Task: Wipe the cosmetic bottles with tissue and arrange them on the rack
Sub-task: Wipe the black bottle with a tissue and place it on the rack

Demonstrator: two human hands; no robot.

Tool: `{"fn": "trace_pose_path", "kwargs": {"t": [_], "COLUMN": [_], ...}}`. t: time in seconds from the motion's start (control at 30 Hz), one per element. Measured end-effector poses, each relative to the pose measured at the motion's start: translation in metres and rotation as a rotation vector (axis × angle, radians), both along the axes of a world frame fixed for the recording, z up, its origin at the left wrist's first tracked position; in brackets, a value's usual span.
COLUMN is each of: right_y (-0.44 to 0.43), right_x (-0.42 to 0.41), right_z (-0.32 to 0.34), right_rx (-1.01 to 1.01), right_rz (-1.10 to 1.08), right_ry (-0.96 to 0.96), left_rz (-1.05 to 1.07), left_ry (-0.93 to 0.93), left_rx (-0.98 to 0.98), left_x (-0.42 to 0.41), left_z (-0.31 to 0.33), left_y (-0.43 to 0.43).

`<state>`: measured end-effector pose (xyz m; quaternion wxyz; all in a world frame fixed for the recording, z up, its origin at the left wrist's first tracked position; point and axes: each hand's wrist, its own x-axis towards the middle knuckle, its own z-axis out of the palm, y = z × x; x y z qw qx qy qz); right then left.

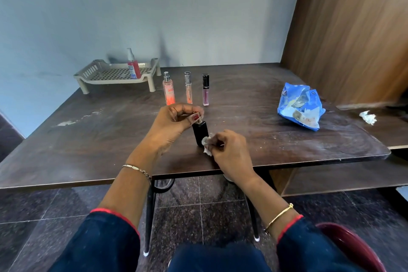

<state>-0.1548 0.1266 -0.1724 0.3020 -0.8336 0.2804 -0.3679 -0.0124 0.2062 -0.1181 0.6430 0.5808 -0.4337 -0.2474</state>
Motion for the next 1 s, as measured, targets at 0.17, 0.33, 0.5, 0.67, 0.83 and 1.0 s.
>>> {"fn": "trace_pose_path", "kwargs": {"t": [0.17,0.33,0.5,0.67,0.83,1.0], "right_y": [0.004,0.002,-0.013,-0.022,-0.016,-0.011], "right_x": [0.01,0.011,-0.002,0.0,0.014,0.017], "right_z": [0.026,0.023,0.014,0.032,0.044,0.037], "right_rx": [0.119,0.067,0.262,0.378,0.41,0.351], "right_rz": [-0.007,-0.023,-0.063,0.026,0.142,0.089], "right_ry": [-0.2,-0.225,-0.174,-0.233,-0.251,-0.136], "left_rz": [-0.001,-0.022,0.007,-0.006,0.0,0.062], "left_ry": [-0.018,-0.03,-0.078,-0.079,-0.162,-0.27], "left_rx": [0.008,0.011,0.002,0.103,0.206,0.238], "left_x": [-0.003,-0.007,-0.014,-0.011,-0.012,-0.016], "left_z": [0.001,0.004,0.0,-0.016,-0.027,-0.033], "left_y": [0.0,0.002,0.0,0.004,0.002,-0.001]}}
